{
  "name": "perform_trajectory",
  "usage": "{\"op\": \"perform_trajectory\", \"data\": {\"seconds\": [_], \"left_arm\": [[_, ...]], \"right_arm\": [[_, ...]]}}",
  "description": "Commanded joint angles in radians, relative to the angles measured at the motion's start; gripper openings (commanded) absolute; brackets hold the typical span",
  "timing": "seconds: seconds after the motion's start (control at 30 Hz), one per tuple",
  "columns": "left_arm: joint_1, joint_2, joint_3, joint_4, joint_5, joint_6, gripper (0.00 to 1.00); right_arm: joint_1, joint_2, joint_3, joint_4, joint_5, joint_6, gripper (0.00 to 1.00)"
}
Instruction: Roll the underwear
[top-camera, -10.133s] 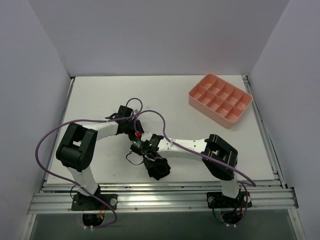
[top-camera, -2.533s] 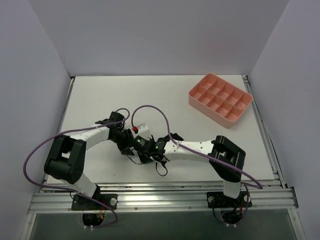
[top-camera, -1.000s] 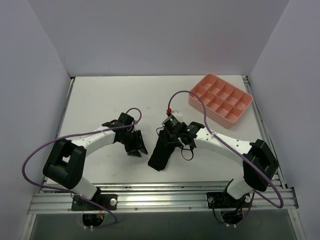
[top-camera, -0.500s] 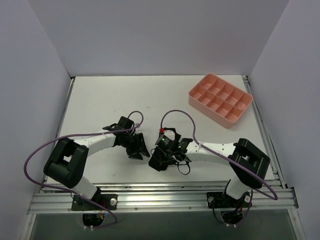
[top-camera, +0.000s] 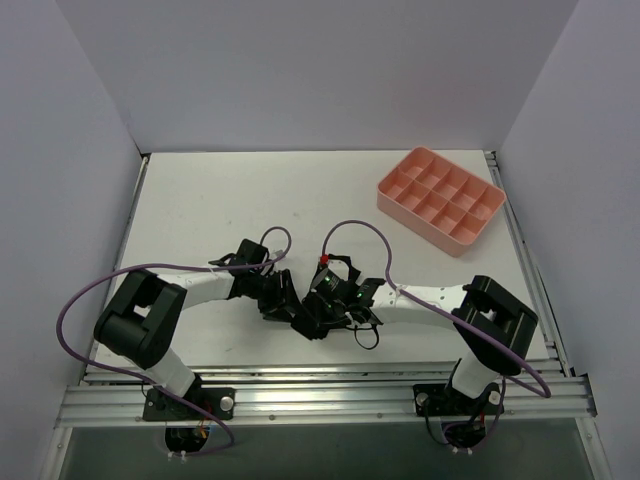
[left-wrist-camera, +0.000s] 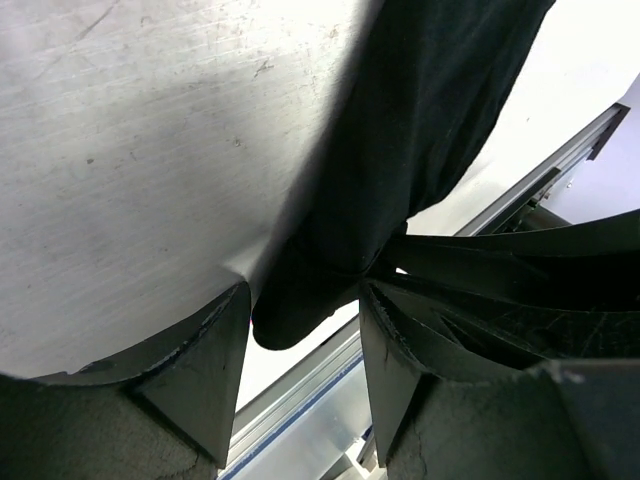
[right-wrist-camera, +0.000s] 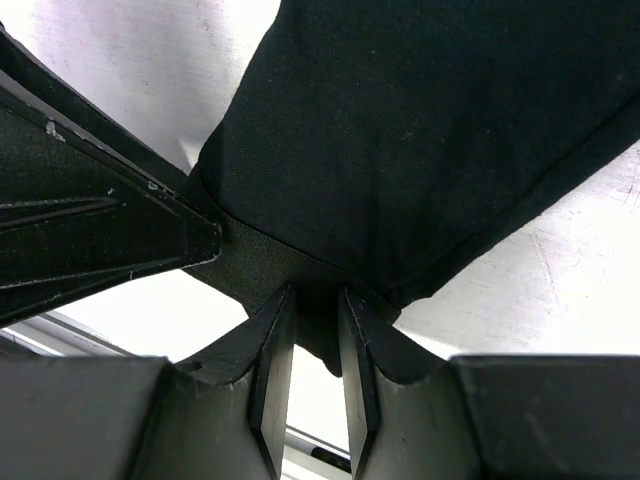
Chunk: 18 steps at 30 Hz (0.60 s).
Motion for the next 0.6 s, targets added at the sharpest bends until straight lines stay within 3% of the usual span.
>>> {"op": "perform_trajectory", "data": {"seconds": [0.0, 0.13, 0.23, 0.27, 0.4, 0.5, 0.57], "left_arm": [[-0.002, 0.022, -0.016, 0.052, -0.028, 0.036, 0.57], [-0.002, 0.048, -0.029, 0.052, -0.025, 0.042, 0.55], [-0.002, 0.042, -0.043, 0.061, -0.017, 0.027, 0.48], [-0.002, 0.04, -0.042, 0.061, -0.014, 0.02, 0.44], [-0.002, 0.049, 0.016, 0.007, 0.007, -0.027, 0.12], [-0.001, 0.062, 0.046, -0.022, 0.038, -0.073, 0.03], [0.001, 0.069, 0.072, -0.045, 0.067, -0.099, 0.02]], "right_arm": [[0.001, 0.041, -0.044, -0.07, -0.001, 0.008, 0.2], [-0.001, 0.046, -0.037, -0.073, 0.0, 0.008, 0.2], [-0.002, 0.044, -0.029, -0.071, -0.001, 0.005, 0.2], [-0.001, 0.043, -0.026, -0.076, 0.0, -0.001, 0.2], [0.01, 0.012, 0.04, -0.125, 0.071, -0.07, 0.24], [0.027, -0.026, 0.074, -0.142, 0.111, -0.171, 0.31], [0.045, -0.052, 0.087, -0.127, 0.122, -0.216, 0.4]]}}
